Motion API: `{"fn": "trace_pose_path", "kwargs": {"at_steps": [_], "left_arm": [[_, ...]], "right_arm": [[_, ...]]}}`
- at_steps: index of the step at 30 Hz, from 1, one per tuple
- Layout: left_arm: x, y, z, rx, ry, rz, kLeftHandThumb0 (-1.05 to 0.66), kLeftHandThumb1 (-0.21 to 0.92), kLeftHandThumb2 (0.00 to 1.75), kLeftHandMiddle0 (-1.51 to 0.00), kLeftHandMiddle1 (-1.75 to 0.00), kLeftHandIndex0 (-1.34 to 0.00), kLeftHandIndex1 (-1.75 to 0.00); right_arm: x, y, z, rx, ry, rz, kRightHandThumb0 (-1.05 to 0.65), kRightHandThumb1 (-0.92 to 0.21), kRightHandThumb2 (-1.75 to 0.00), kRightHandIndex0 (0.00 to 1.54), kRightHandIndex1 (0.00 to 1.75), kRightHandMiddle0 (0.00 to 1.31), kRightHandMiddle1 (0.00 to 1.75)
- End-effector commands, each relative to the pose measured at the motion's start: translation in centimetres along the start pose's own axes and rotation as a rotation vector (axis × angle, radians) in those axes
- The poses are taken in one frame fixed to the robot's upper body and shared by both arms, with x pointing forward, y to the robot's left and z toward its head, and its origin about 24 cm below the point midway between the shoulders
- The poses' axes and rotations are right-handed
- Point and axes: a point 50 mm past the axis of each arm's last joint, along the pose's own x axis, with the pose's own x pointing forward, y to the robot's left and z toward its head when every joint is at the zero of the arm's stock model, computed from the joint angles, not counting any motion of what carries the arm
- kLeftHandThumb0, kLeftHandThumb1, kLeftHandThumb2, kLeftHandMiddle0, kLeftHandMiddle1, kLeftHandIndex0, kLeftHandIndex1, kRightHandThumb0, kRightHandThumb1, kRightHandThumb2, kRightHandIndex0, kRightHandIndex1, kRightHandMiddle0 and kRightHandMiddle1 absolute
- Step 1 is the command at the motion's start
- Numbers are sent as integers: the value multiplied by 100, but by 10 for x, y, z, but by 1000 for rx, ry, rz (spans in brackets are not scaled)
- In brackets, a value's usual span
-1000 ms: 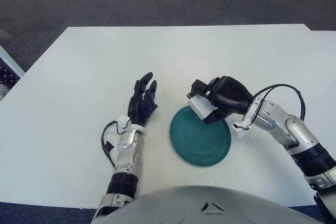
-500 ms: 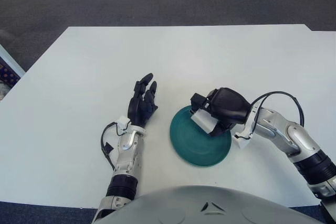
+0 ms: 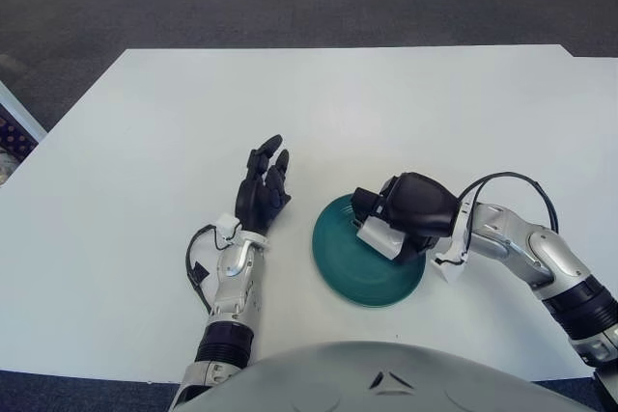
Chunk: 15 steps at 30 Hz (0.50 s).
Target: Put the charger into the plate.
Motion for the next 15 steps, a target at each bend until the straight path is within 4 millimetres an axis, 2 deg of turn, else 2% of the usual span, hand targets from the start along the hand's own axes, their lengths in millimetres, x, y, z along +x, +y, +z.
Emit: {"fn": "trace_pose_path", "kwargs": {"at_steps": [1, 5, 9, 11, 13, 15], "left_arm": [[-19, -2, -28, -70, 134, 52, -82, 92, 87, -30, 0, -1, -80], [-19, -1, -29, -67, 139, 63, -82, 92, 87, -31, 0, 0, -81], [-19, 1, -29, -70, 140, 71, -81, 92, 87, -30, 0, 0, -79], [-18, 2, -29, -71, 139, 71, -81, 92, 87, -29, 0, 0, -77], [-18, 3, -30, -74, 148, 81, -80, 92, 88, -29, 0, 0, -75], [-18, 4, -31, -84, 158, 95, -80, 92, 88, -26, 0, 0, -71]], "right_arm": [[-1, -2, 1, -5, 7, -23, -42, -52, -106, 95, 175, 46, 175], [-1, -2, 1, -6, 21, -28, -41, -60, -96, 84, 175, 40, 175], [1, -3, 3, -14, 37, -33, -37, -82, -66, 63, 175, 27, 175], [2, -3, 4, -17, 43, -36, -56, -87, -69, 52, 175, 21, 169], [1, -9, 6, -6, 56, -66, -66, -89, -72, 41, 173, 16, 164], [-1, -12, 9, 14, 71, -100, -76, -91, -76, 22, 150, 7, 145]]}}
